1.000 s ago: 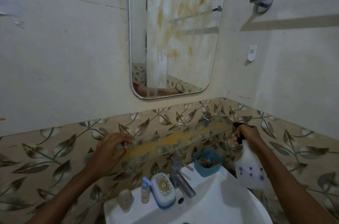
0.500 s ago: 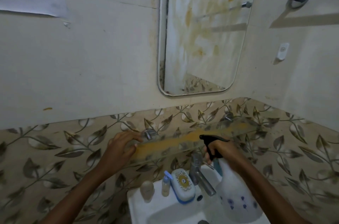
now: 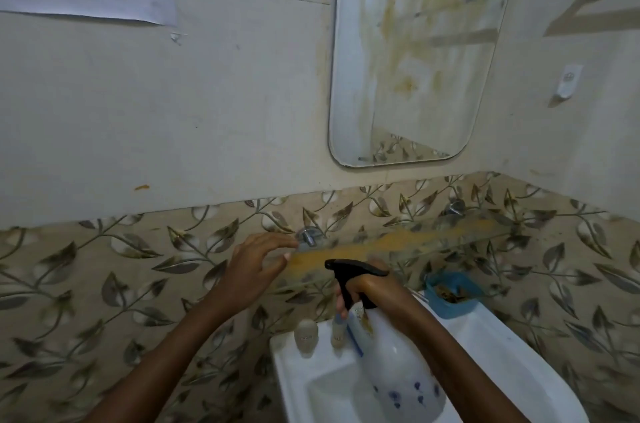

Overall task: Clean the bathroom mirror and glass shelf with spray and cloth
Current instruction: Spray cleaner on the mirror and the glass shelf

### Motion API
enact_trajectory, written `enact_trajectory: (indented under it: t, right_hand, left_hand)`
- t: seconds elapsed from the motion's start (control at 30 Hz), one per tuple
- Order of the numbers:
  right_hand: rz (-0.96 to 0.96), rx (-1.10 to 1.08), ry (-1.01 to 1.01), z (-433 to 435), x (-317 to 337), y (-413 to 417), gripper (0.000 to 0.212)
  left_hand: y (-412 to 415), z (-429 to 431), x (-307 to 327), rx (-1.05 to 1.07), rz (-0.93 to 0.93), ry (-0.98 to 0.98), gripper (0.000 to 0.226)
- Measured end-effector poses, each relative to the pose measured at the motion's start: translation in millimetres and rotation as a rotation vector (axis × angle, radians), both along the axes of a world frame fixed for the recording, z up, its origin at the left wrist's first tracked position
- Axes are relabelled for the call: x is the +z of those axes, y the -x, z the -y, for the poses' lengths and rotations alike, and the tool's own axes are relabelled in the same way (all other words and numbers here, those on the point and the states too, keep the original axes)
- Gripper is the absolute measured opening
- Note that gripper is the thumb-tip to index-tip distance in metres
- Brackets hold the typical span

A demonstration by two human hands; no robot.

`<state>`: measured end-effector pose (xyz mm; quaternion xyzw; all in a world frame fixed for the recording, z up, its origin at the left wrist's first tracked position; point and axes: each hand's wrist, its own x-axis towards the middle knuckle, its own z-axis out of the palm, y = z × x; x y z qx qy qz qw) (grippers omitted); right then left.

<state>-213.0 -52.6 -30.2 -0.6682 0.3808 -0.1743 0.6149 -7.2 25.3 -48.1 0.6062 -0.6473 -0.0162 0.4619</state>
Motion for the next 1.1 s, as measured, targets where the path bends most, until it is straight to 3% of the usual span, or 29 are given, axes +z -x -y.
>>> enact_trajectory:
  t: [0.13,0.27,0.4,0.5,0.63,0.8,0.9,1.1]
  right_hand:
    - [0.077,0.037,0.000,-4.2,-3.6,28.9,0.025]
    - [0.069,0.008,0.106,4.6,-20.6,59.2,0.055]
    - [0.151,-0.007,0.097,-2.9,-25.3,84.1,0.033]
    - [0.199,-0.100,0.095,0.2,-38.4,110.0,0.040]
    - [0.304,-0.289,0.046,-3.3,-56.9,151.7,0.049]
    - [0.121,-0.400,0.292,12.9,-58.4,183.1,0.010]
    - [0.019,-0.431,0.395,43.2,-64.6,191.7,0.007]
    - [0.043,-0.755,0.417,121.6,-92.4,192.6,0.004]
  left_hand:
    - [32.1,9.0,15.9,-0.163,0.009,-0.101,0.041]
    - [69.2,24.0,22.0,-0.322,0.139,-0.201,0.032]
    - [102.8,39.8,20.1,-0.423,0.294,-0.263,0.022]
    - [126.8,54.6,18.2,-0.507,0.309,-0.252,0.008]
    - [158.1,76.2,13.2,-0.575,0.352,-0.175,0.017]
    - [191.5,104.1,0.8,-0.590,0.532,-0.075,0.021]
    - [194.3,118.7,2.9,-0.509,0.575,-0.018,0.029]
    - [152.9,127.0,22.6,-0.368,0.495,0.095,0.035]
